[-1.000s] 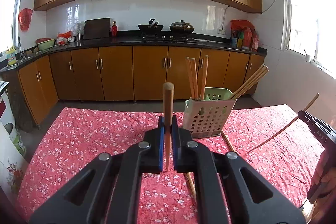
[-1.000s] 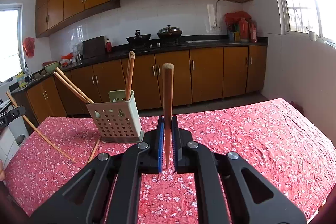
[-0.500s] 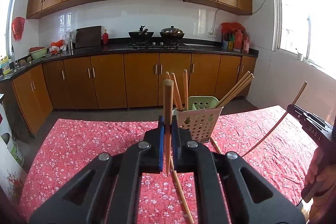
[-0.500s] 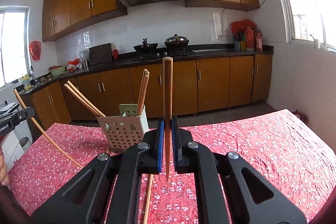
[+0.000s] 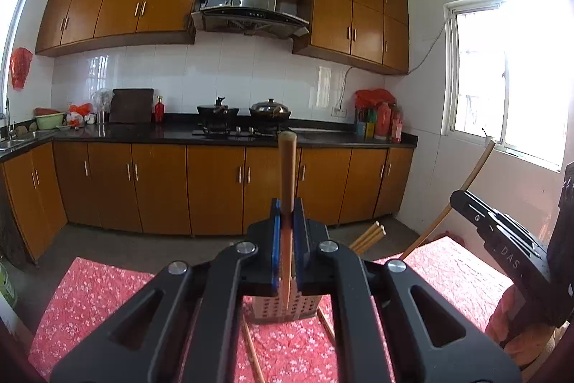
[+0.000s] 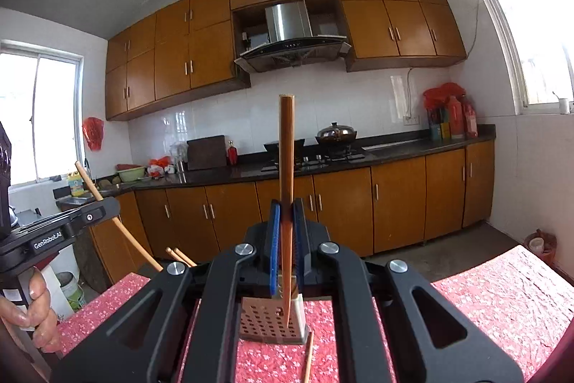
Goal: Organize utensils
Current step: 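Lower both chopsticks upright into the perforated holder, then open both tools to release the chopsticks in the holder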
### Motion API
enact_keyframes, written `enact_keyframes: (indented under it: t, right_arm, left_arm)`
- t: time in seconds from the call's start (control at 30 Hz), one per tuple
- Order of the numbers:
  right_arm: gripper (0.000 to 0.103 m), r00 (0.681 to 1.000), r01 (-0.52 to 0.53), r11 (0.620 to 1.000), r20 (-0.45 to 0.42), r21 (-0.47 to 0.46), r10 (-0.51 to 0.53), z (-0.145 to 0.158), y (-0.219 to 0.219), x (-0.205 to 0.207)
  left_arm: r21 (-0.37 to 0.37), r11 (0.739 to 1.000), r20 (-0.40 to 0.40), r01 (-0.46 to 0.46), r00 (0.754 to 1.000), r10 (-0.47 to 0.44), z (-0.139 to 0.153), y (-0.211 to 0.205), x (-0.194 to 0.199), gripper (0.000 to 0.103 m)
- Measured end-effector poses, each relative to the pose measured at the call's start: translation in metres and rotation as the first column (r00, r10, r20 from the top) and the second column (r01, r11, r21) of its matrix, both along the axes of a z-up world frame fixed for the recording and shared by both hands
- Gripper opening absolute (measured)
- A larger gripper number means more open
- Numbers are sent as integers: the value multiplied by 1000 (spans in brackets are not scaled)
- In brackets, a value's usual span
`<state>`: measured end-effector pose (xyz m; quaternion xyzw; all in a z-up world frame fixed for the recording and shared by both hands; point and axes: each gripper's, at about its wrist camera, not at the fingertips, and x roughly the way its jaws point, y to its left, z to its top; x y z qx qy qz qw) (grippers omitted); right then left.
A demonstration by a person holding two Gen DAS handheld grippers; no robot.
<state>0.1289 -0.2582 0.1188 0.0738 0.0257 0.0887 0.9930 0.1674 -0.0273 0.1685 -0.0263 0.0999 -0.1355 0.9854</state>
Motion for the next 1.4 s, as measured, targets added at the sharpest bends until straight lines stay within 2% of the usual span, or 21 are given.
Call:
enact_keyframes:
  t: [0.2,0.37,0.67,1.07,1.1,1.13,1.2,1.4]
  right_arm:
    - [8,998,-11,1000,59,9,10,13,8,23]
    - [8,998,-7,999,66,32,5,10,13,52]
    - [8,1000,-6,1000,3,13,6,-26,23,95]
    - [9,997,-31,999,-73,-20,30,-45,29,113]
    - [17,997,-33,999,-76,-25,31,-45,29,110]
    - [34,997,-30,999,-76,-27,27,-45,28,108]
    - [46,998,-11,999,-61,-31,9,-42,24,100]
    - [46,997,30,999,-66,-44,-33,-36,5,71]
  left_arm:
    - [-36,998,61,-45,997,47,19,-10,27,7]
    - [-41,997,38,-66,997,68,8,-13,63,7]
    - [-8,998,-7,-67,998,67,-28,-21,106,7]
    - [-3,998,-61,-58,996,58,-53,-23,132,9]
    - [-7,998,-62,-59,996,59,-54,-22,131,14]
    - [-9,998,-61,-61,996,61,-53,-20,131,23]
    - [-15,997,-54,-75,996,74,-51,-15,126,31]
    - [-29,993,-31,-111,993,110,-39,6,96,38]
